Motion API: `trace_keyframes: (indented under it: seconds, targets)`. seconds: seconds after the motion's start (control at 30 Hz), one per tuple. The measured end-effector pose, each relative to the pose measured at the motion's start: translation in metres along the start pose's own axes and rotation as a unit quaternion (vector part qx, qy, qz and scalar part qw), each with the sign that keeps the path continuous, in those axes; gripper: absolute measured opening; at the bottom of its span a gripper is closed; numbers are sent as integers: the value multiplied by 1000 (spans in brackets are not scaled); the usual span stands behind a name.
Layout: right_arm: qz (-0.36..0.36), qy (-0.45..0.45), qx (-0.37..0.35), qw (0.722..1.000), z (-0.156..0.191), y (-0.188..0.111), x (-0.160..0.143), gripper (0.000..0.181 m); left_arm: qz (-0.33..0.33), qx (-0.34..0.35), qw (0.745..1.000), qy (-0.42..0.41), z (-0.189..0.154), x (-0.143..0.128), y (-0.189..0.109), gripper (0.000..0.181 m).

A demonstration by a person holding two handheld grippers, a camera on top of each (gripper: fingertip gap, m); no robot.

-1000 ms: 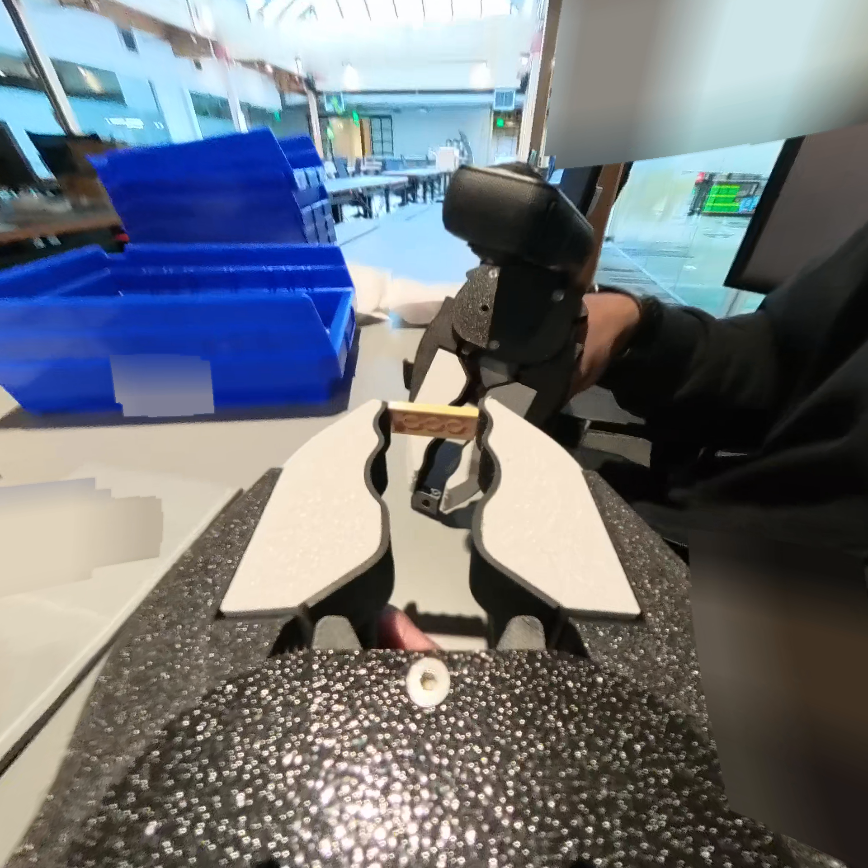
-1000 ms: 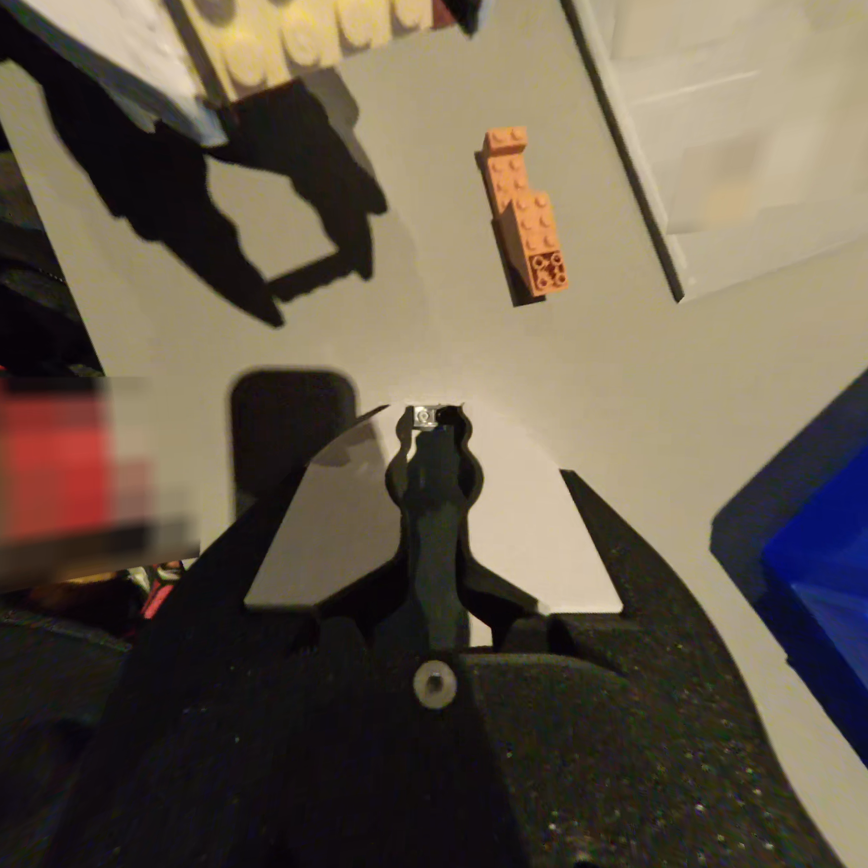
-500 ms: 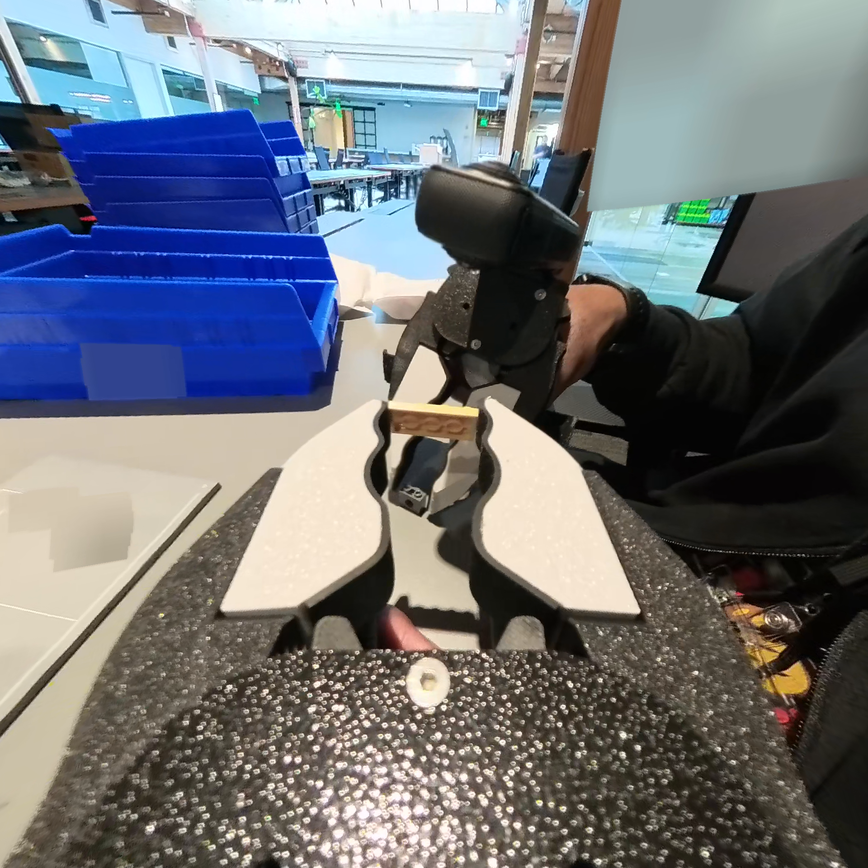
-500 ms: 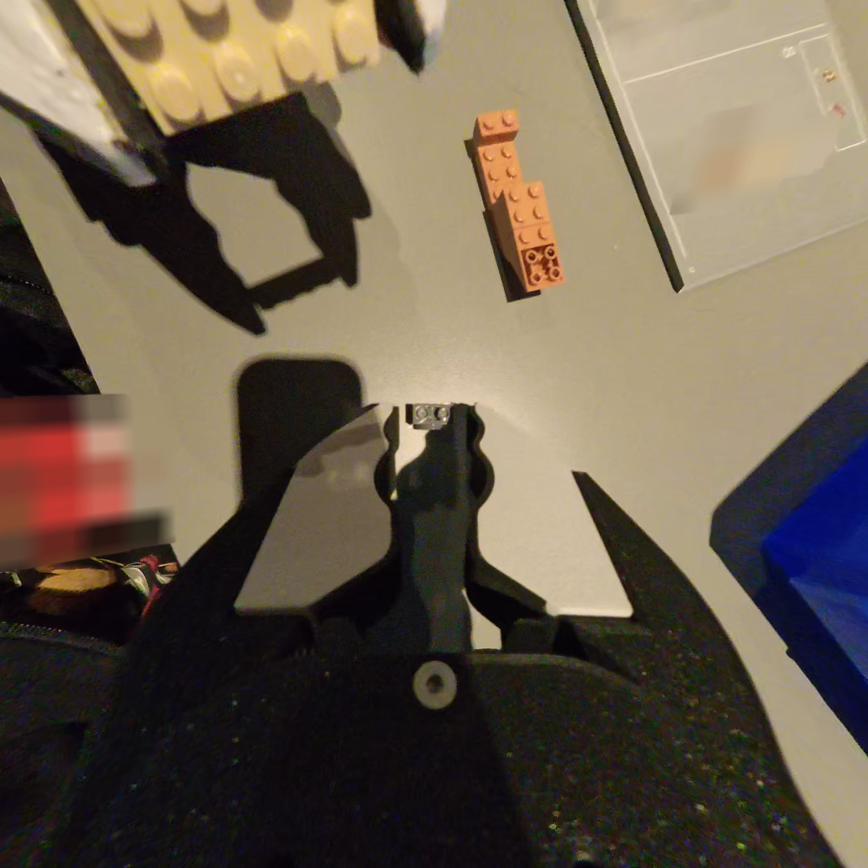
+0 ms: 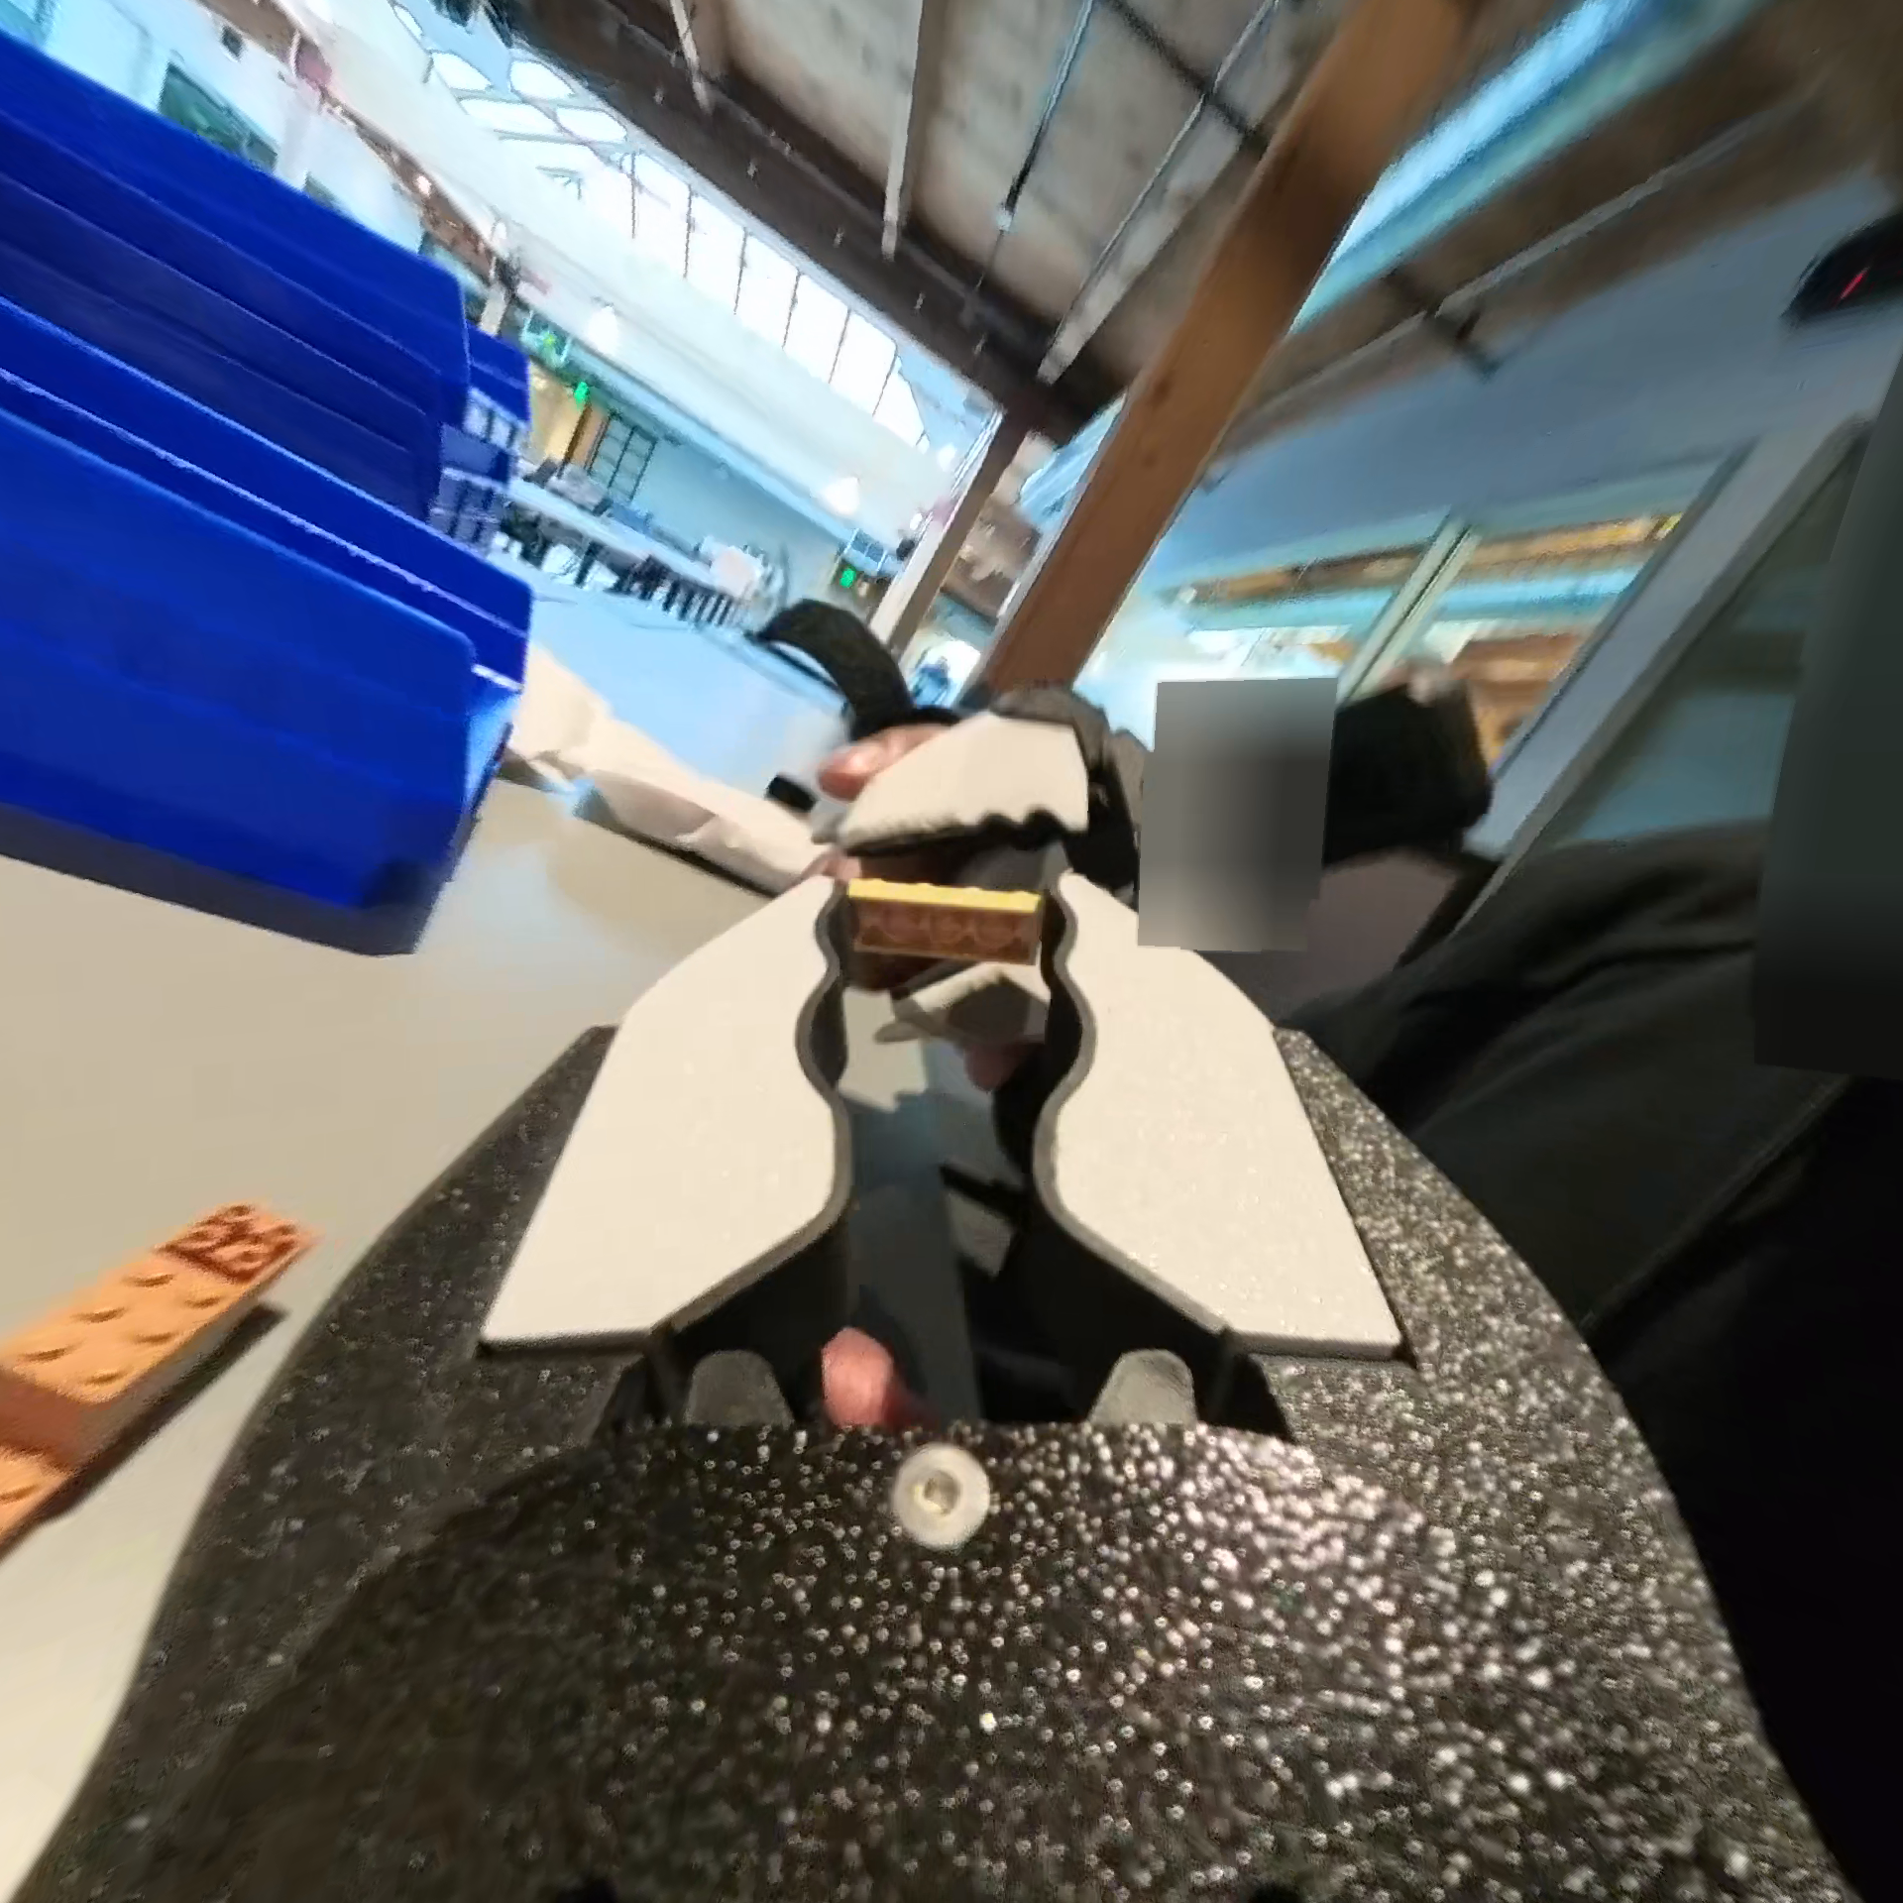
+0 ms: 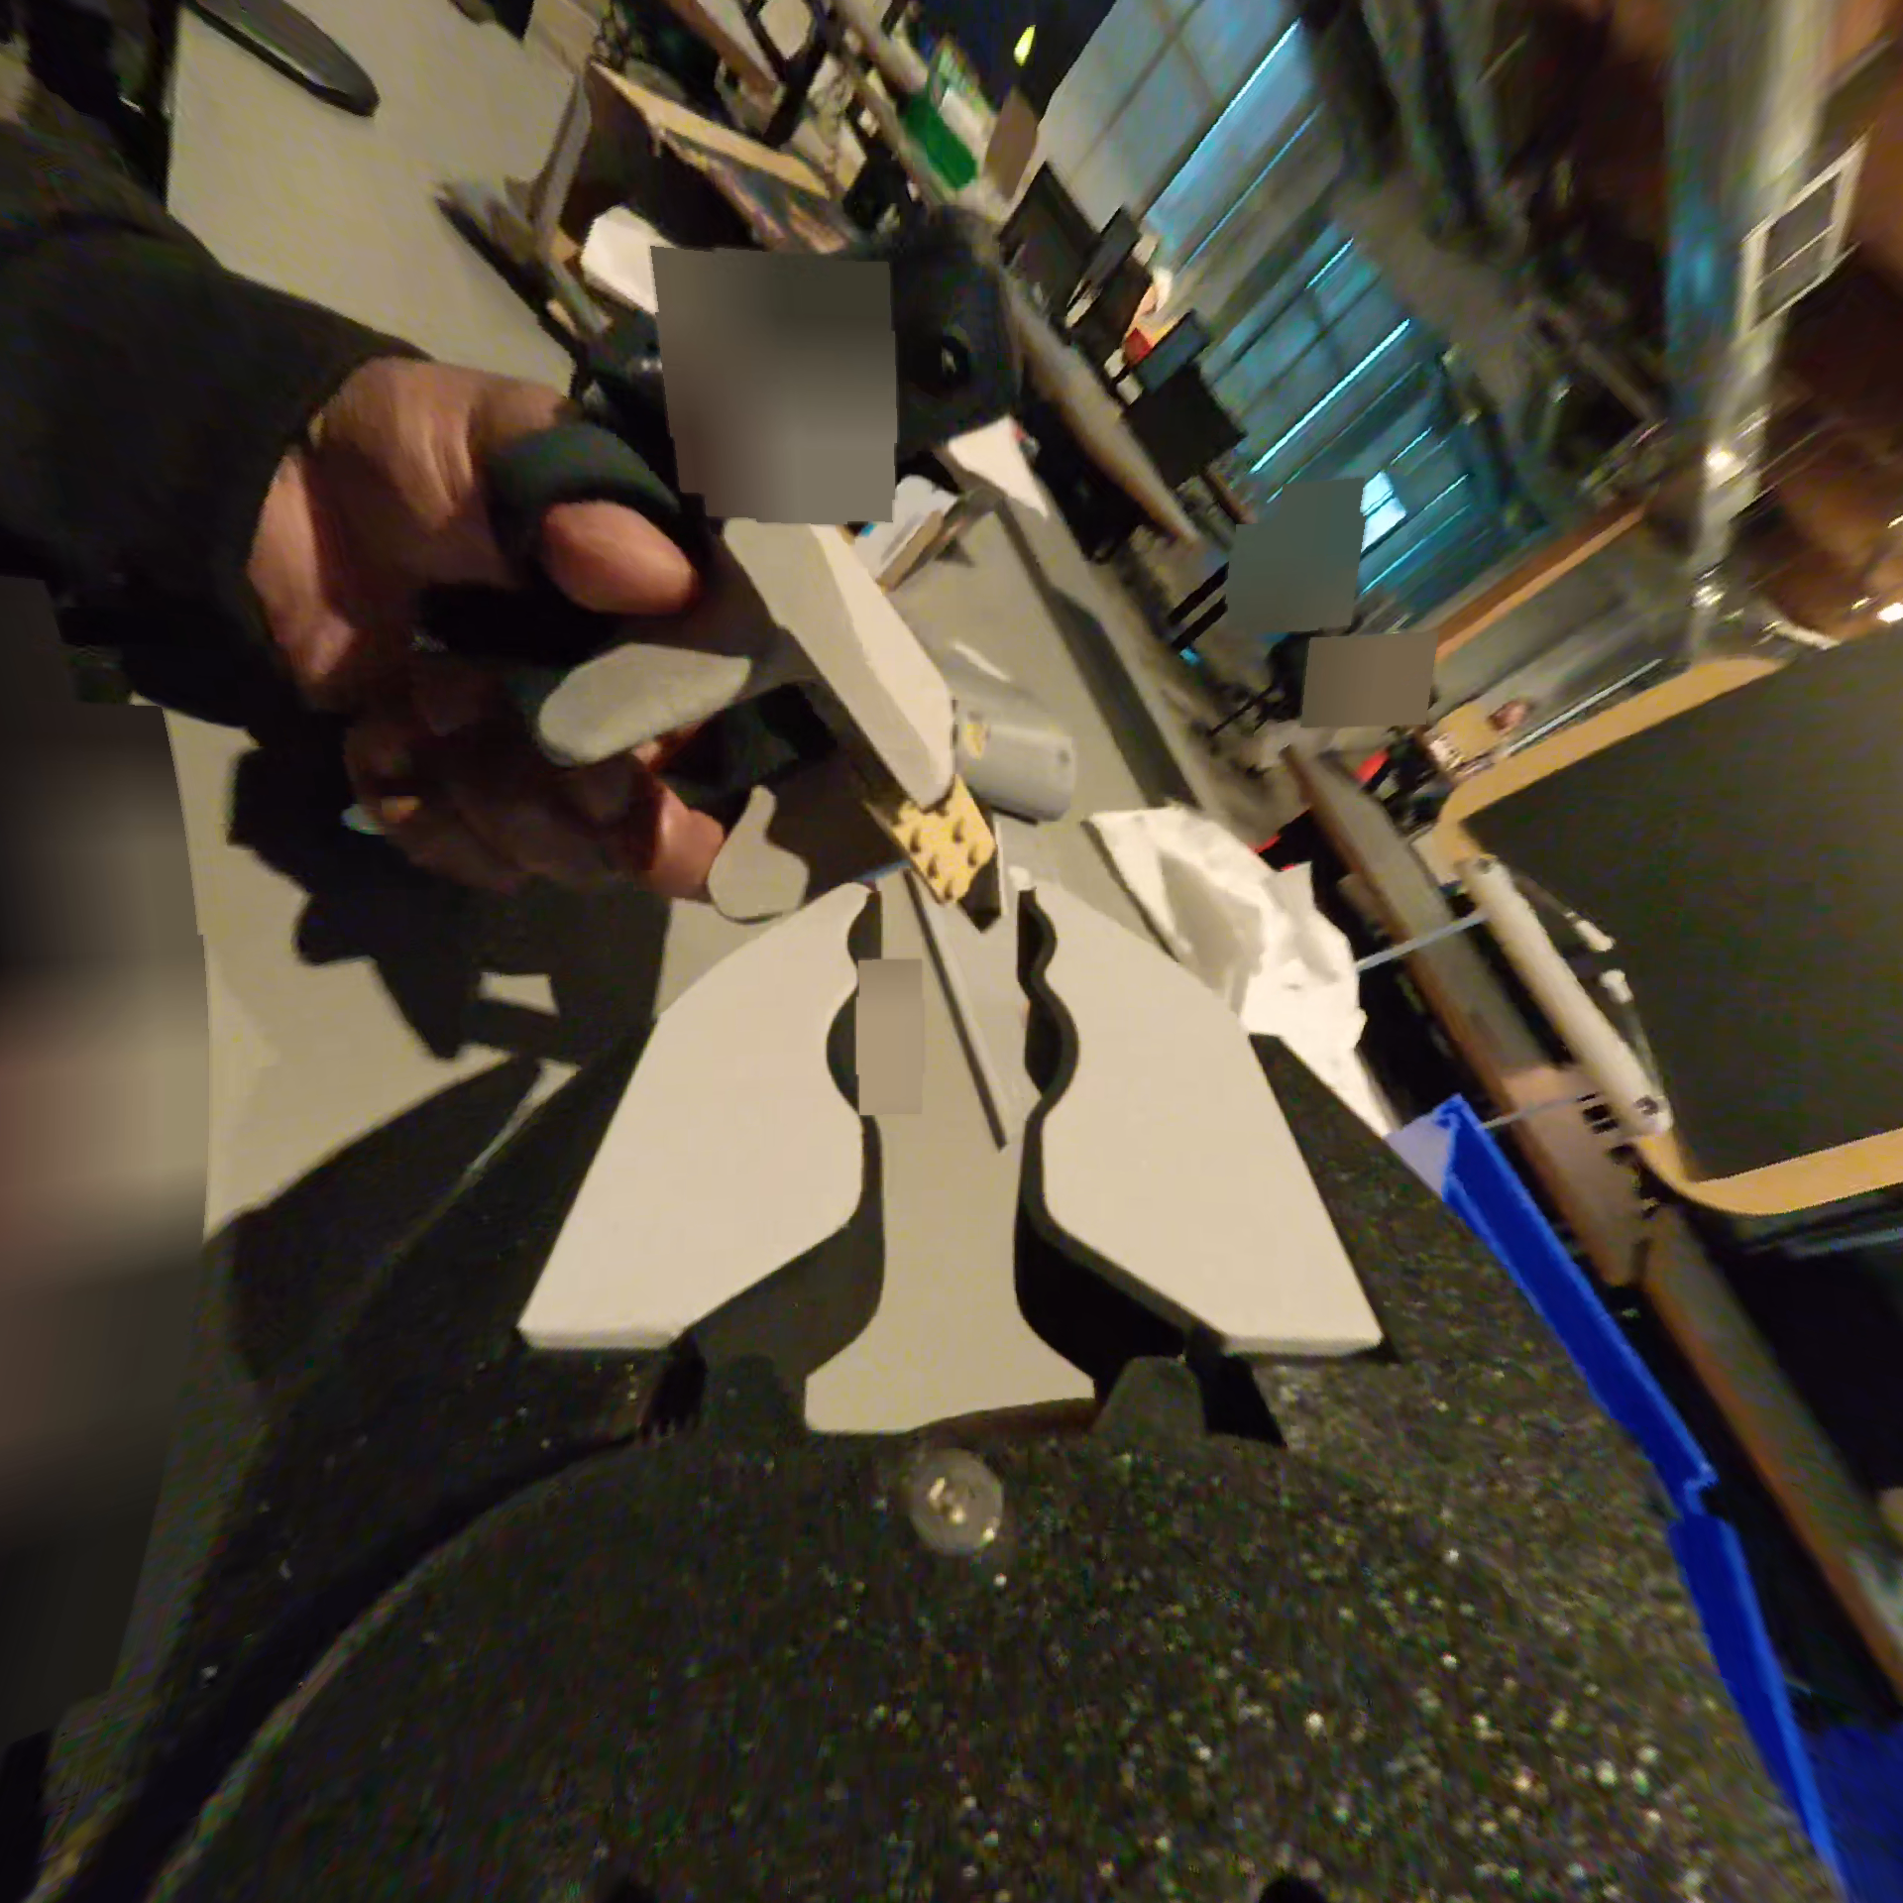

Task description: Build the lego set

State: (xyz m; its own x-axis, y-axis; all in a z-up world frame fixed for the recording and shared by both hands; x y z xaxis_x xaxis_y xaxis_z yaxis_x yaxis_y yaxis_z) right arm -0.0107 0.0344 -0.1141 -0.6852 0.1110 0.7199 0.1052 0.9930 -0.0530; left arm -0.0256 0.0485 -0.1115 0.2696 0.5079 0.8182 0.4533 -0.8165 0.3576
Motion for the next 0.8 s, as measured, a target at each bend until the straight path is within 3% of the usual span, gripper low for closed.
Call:
trace_keyframes:
  seconds: [0.3, 0.47, 0.63, 0.7, 0.8]
  targets:
    - [-38, -69, -100, 992, -4, 1, 14, 7, -106, -62, 988, -96, -2, 8, 9, 34]
    - [-7, -62, -64, 996, -5, -1, 9, 4, -71, -38, 994, -73, 1, 3, 6, 34]
    - [68, -67, -10, 995, -2, -5, -3, 4, 25, 39, 994, 99, -2, 8, -9, 35]
    - [109, -68, 8, 992, 0, -6, -11, 4, 80, 89, 964, 239, -9, 13, -14, 35]
    - [153, -71, 51, 984, 12, -8, -18, 4, 192, 122, 891, 394, -20, 2, -13, 24]
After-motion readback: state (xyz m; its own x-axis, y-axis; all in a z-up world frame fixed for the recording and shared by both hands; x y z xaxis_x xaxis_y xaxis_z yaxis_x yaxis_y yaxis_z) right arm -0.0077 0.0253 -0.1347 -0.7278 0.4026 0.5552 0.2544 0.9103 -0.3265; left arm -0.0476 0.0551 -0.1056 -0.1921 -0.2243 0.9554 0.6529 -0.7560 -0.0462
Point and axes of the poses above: each gripper's, where its closed fingertips meet, y out along the fingers, x out of its top, z = x × y across the jaws, the point moved 2 cm from there along -y, back along the fingers, and after that the axes turned 12 degrees about -x, right-handed, at the moved point
